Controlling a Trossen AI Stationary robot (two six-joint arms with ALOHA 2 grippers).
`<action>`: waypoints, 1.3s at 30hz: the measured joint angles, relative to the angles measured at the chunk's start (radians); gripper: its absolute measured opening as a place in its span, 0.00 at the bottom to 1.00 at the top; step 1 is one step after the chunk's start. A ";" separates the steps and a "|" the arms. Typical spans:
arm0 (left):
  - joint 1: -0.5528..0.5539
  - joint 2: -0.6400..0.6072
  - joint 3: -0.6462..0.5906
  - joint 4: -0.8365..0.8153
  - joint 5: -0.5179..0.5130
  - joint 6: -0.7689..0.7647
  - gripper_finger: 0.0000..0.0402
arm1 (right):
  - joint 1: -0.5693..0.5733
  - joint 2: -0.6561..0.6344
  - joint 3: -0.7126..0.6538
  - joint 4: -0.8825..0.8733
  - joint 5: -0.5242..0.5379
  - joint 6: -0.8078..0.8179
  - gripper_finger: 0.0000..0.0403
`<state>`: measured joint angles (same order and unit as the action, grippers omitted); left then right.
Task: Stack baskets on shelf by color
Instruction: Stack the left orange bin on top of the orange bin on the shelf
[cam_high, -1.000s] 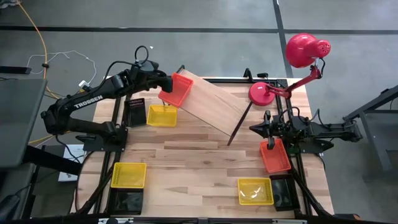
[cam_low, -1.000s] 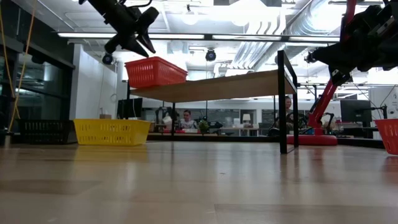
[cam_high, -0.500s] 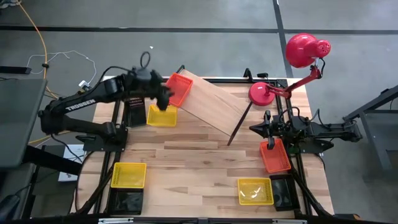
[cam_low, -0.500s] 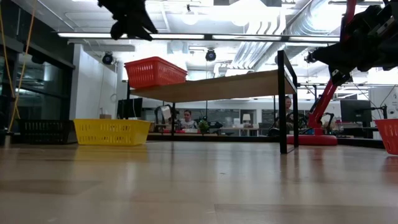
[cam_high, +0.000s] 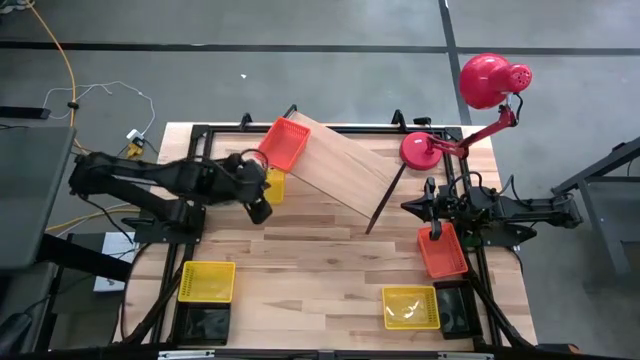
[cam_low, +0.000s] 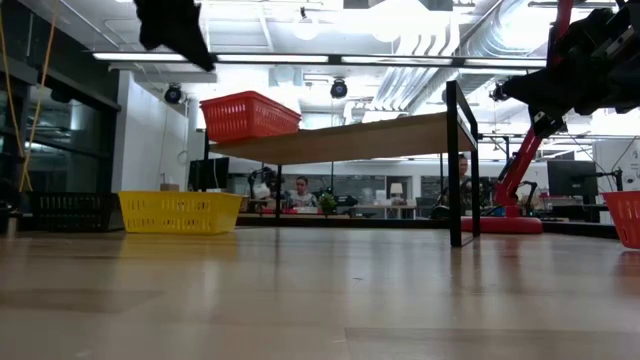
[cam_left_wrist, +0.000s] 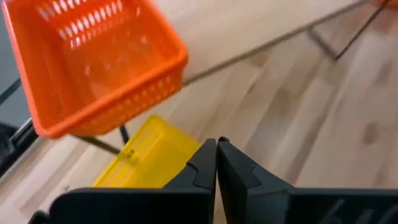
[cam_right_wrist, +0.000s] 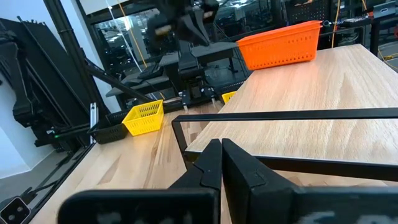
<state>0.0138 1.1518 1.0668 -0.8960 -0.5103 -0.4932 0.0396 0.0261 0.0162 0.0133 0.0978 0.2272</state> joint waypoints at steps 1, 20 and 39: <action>0.005 0.011 -0.010 -0.003 -0.007 -0.001 0.00 | 0.000 0.000 0.000 0.000 0.000 0.000 0.00; 0.176 0.068 -0.082 0.120 -0.183 0.150 0.00 | 0.000 0.000 0.000 0.000 0.000 0.000 0.00; 0.307 0.060 -0.080 0.156 -0.063 0.226 0.00 | 0.000 0.000 0.000 0.000 0.000 0.000 0.00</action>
<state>0.3209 1.2115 0.9864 -0.7399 -0.5735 -0.2668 0.0396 0.0258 0.0162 0.0135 0.0978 0.2272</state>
